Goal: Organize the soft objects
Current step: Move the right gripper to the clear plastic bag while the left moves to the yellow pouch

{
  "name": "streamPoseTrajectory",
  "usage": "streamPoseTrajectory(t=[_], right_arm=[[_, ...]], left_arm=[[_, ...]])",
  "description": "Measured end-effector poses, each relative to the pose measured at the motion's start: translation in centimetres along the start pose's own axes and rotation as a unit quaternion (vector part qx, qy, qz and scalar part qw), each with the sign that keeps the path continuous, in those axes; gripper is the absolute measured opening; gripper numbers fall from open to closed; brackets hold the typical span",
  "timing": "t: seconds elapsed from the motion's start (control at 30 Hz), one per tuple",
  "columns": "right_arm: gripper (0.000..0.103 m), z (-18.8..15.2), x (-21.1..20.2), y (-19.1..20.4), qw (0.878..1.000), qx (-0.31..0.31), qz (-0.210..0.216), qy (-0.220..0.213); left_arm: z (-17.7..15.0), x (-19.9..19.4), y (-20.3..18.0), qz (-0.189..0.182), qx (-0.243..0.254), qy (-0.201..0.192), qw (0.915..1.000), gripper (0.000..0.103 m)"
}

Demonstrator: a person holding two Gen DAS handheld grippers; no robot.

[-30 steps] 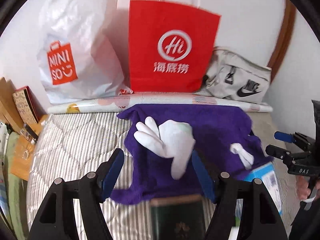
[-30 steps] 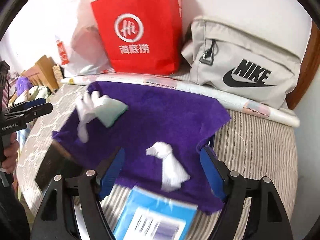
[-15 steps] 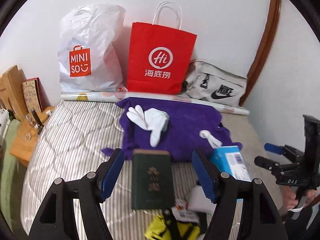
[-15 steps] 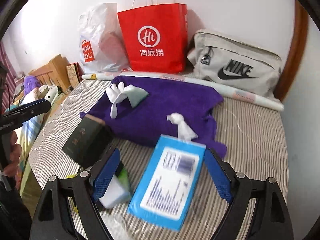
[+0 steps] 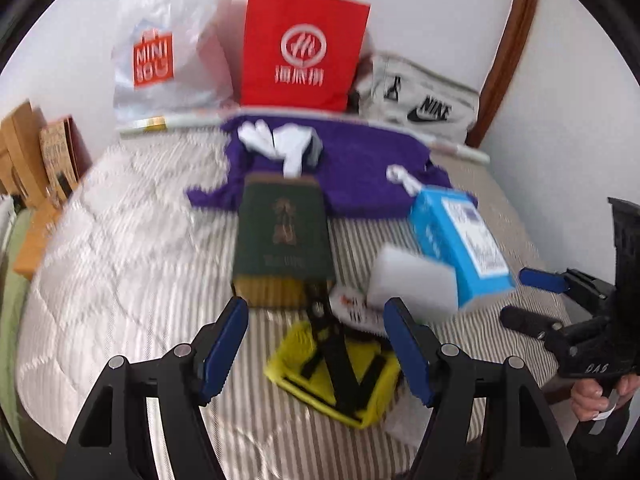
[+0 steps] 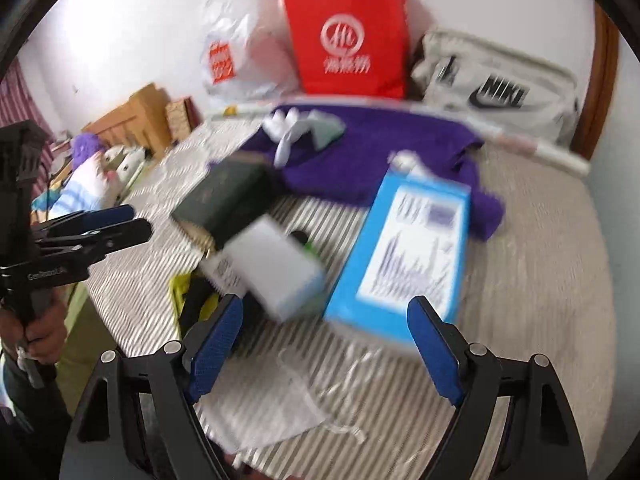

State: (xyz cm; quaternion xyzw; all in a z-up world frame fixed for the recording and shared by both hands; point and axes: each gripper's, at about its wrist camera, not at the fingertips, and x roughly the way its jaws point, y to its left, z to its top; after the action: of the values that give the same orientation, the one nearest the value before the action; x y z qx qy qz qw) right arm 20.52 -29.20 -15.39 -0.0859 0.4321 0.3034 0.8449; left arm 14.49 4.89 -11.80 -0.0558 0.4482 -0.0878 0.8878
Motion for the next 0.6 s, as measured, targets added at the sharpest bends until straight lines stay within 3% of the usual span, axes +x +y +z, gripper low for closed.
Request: streamPoseTrajectory(t=[0.17,0.53,0.6], right_arm=[[0.082,-3.0,1.2,0.6,1.0,-0.003,-0.001,0.015],[0.082,-7.7,4.9,3.2,0.995,-0.047,0.076,0.034],[0.091,-8.1,5.2,3.8,0.994,-0.06,0.085,0.025]], left_arm=[[-2.4,1.2,0.0,0.006,-0.006,0.025,0.9996,0.068],[-3.6,2.1,0.9,-0.021,-0.034,0.046,0.9981,0.068],[-3.6,2.2,1.2,-0.019,-0.041,0.048,0.9978,0.068]])
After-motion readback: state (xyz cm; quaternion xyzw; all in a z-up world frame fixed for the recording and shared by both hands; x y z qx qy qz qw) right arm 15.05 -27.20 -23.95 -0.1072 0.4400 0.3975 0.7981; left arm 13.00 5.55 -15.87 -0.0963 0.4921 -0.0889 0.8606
